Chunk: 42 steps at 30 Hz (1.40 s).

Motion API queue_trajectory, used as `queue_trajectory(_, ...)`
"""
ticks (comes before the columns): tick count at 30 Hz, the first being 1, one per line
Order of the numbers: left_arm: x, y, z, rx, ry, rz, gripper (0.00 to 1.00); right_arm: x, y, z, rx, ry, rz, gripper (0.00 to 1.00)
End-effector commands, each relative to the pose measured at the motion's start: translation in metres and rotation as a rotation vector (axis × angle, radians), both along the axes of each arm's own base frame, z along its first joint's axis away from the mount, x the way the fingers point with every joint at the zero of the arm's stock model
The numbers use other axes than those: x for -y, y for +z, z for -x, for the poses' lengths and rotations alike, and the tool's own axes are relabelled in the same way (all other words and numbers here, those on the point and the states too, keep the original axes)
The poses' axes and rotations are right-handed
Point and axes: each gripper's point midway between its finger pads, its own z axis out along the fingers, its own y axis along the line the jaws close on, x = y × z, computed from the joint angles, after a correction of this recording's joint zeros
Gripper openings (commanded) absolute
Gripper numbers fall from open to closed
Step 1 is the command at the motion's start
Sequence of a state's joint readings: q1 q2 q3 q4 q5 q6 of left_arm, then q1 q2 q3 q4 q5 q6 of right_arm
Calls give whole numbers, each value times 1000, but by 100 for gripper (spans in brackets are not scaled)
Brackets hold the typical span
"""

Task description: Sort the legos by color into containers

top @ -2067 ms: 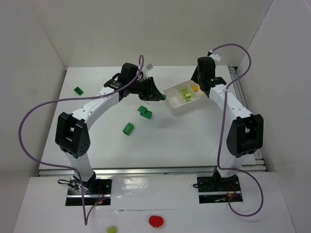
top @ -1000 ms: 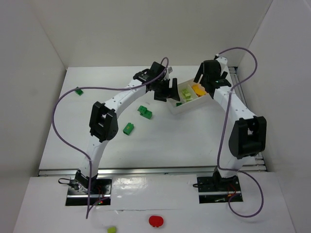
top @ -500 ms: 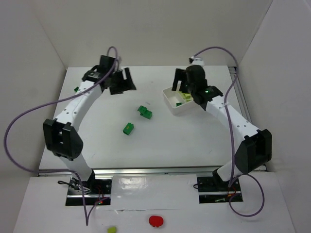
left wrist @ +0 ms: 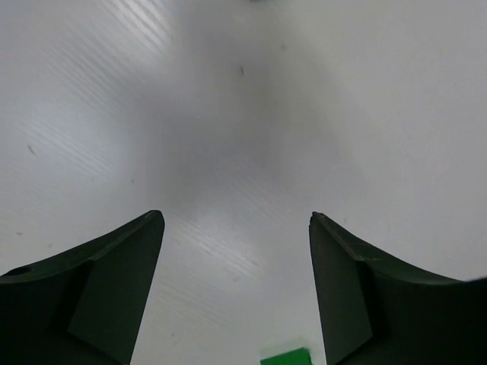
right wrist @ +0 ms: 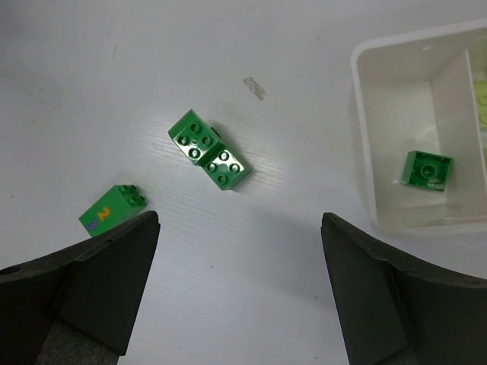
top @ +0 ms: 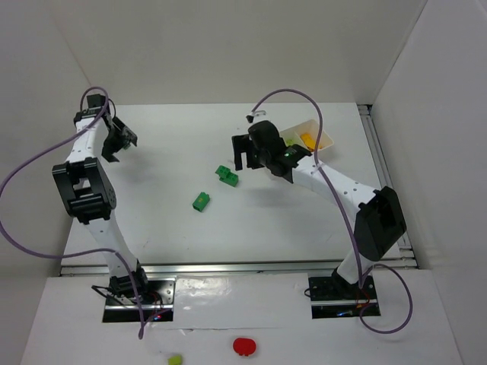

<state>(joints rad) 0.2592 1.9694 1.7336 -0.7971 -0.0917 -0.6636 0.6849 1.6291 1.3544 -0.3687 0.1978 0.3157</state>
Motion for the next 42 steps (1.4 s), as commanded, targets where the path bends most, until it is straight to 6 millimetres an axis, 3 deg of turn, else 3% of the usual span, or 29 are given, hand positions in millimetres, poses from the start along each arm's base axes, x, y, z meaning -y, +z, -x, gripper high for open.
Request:
queue_trajectory(1,-31,6,-24,26,84,-46,87,-6,23,-9,53,4,-24,94)
queue_trajectory(5,-55,-19,-49,-5,123,-94,90,-1,33,-19,65,-19,-33,95)
queue_trajectory(6,-59,-14,-61,24,124,-102,90,-1,28,-20,62,-14,-19,95)
queue_trajectory(7,-62,-35,-69,4,123,-97,90,3,34,-26,73,-27,-27,95)
queue_trajectory(10,-69,-40,-91,34,114,-110,90,11,42,-34,87,-38,-36,95)
queue_trajectory(11,-74,-55,-92,11,122,-104,90,13,43,-40,81,-37,-49,95)
queue_trajectory(15,-84,-61,-116,87,131,-133,90,12,47,-52,70,-48,-91,95)
queue_trajectory(16,-84,-71,-115,71,131,-129,90,11,41,-53,60,-49,-84,95)
queue_trajectory(17,-85,-70,-120,87,131,-133,89,10,45,-54,67,-49,-89,95)
queue_trajectory(21,-87,-78,-138,129,112,-128,83,5,25,-61,30,-49,-63,95)
queue_trajectory(24,-88,-83,-147,151,107,-124,74,12,4,-65,-27,-68,-62,95)
queue_trajectory(27,-85,-81,-153,174,76,-117,55,20,-5,-66,-56,-85,-80,95)
queue_trajectory(29,-81,-89,-150,162,54,-101,51,23,-8,-68,-62,-94,-91,95)
queue_trajectory(30,-78,-86,-150,166,45,-88,45,27,-8,-70,-62,-103,-91,95)
queue_trajectory(31,-78,-75,-149,179,36,-97,33,27,-8,-70,-62,-103,-91,95)
queue_trajectory(33,-69,-70,-144,178,7,-69,22,29,-3,-71,-49,-112,-90,95)
queue_trajectory(34,-68,-46,-145,219,-9,-78,15,35,-3,-74,-45,-130,-86,95)
queue_trajectory(35,-64,-39,-143,228,-20,-65,10,35,3,-73,-35,-130,-92,95)
queue_trajectory(36,-61,-41,-134,207,-30,-65,7,36,3,-71,-35,-130,-92,95)
queue_trajectory(41,-48,5,-114,258,-74,-57,1,44,4,-65,-29,-146,-82,95)
queue_trajectory(42,-31,18,-108,268,-120,-60,1,48,3,-62,-31,-163,-80,95)
